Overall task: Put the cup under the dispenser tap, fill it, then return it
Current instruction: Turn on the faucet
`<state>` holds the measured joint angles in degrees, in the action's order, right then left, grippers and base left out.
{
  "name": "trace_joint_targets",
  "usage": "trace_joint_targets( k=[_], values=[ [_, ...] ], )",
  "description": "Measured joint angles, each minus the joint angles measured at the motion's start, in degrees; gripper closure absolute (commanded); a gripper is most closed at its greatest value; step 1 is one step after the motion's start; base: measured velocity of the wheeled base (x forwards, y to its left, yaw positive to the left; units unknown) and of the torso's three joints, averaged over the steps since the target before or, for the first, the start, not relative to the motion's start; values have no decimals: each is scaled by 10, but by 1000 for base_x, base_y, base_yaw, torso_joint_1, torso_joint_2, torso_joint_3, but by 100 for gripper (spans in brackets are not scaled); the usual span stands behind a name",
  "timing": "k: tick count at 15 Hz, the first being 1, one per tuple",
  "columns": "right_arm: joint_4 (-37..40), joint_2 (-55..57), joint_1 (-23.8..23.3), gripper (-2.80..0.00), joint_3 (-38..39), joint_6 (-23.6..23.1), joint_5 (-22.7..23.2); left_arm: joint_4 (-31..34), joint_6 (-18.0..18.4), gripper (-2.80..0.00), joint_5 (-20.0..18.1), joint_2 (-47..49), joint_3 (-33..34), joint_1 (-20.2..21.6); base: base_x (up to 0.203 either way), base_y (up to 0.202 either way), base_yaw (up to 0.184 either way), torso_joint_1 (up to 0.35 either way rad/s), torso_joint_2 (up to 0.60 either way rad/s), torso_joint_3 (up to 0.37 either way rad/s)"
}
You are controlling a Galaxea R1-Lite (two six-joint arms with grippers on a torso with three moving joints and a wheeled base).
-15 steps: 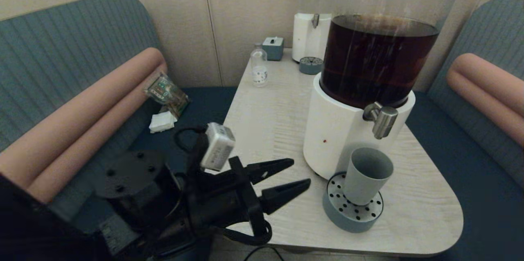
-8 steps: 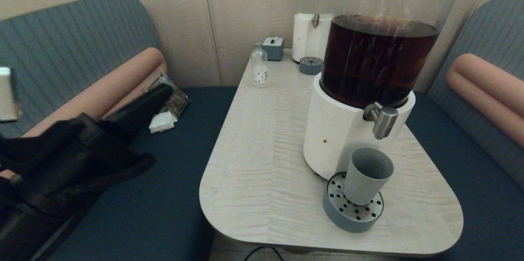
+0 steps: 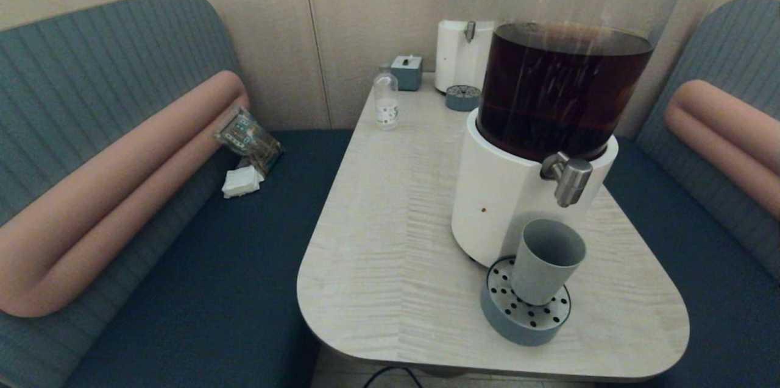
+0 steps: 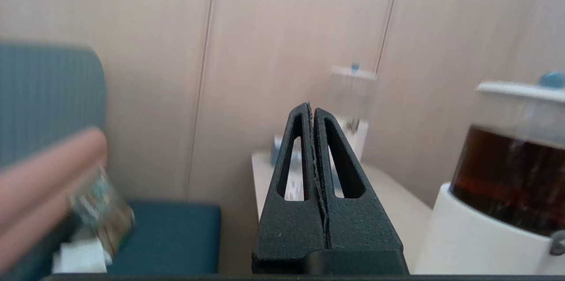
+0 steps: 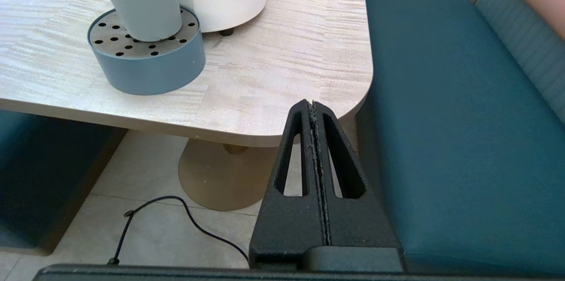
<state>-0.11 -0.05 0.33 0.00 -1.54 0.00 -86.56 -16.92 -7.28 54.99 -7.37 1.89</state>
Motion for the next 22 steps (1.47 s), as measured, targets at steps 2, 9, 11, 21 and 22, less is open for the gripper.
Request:
trace_joint_targets(
  k=[2, 9, 11, 21, 22],
  values=[
    [0, 0, 0, 0, 0, 0, 0, 58, 4, 0, -17, -68, -5, 5, 0, 0, 0, 0, 0, 0],
    [0, 0, 0, 0, 0, 0, 0, 602, 55, 0, -67, -369, -148, 1, 0, 0, 0, 0, 0, 0],
    [0, 0, 0, 0, 0, 0, 0, 721, 72, 0, -84, -448, -127, -5, 0, 0, 0, 0, 0, 0],
    [0, 0, 0, 0, 0, 0, 0, 856, 139, 0, 50, -550, 60, -11, 0, 0, 0, 0, 0, 0],
    [0, 0, 0, 0, 0, 0, 0, 857, 137, 0, 57, -550, 60, -11, 0, 0, 0, 0, 0, 0]
  ],
)
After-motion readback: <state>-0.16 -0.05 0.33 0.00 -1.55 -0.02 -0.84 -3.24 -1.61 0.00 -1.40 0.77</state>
